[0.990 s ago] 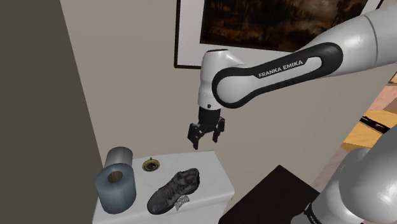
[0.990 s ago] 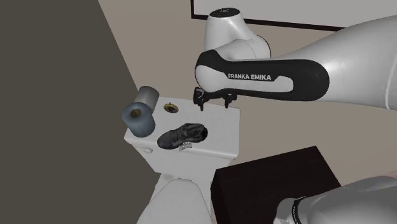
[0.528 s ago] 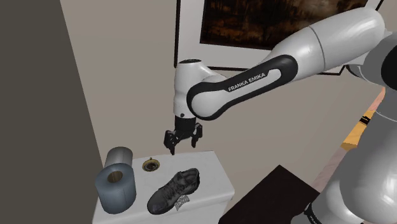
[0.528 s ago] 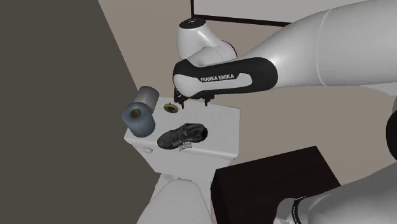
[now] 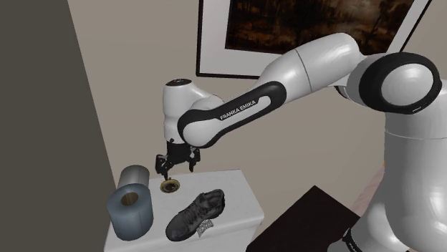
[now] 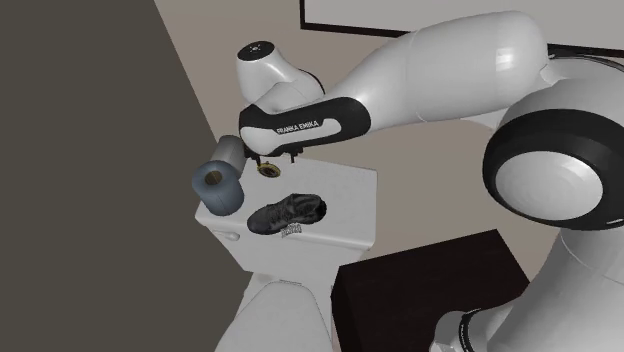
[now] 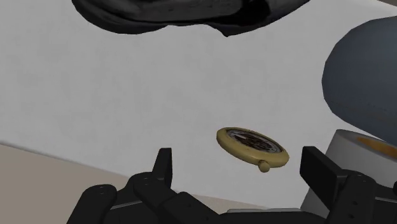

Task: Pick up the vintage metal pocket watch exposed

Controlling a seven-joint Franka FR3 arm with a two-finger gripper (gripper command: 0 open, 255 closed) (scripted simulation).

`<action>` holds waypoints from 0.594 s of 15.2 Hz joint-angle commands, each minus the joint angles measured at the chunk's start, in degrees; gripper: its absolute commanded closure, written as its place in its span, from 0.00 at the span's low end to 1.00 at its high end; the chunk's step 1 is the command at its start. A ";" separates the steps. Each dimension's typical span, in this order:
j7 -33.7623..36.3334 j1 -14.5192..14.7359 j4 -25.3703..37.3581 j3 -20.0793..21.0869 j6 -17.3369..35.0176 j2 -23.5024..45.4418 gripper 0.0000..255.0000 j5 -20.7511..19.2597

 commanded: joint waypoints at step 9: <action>3.37 3.43 6.16 -2.01 3.07 9.08 0.00 -4.06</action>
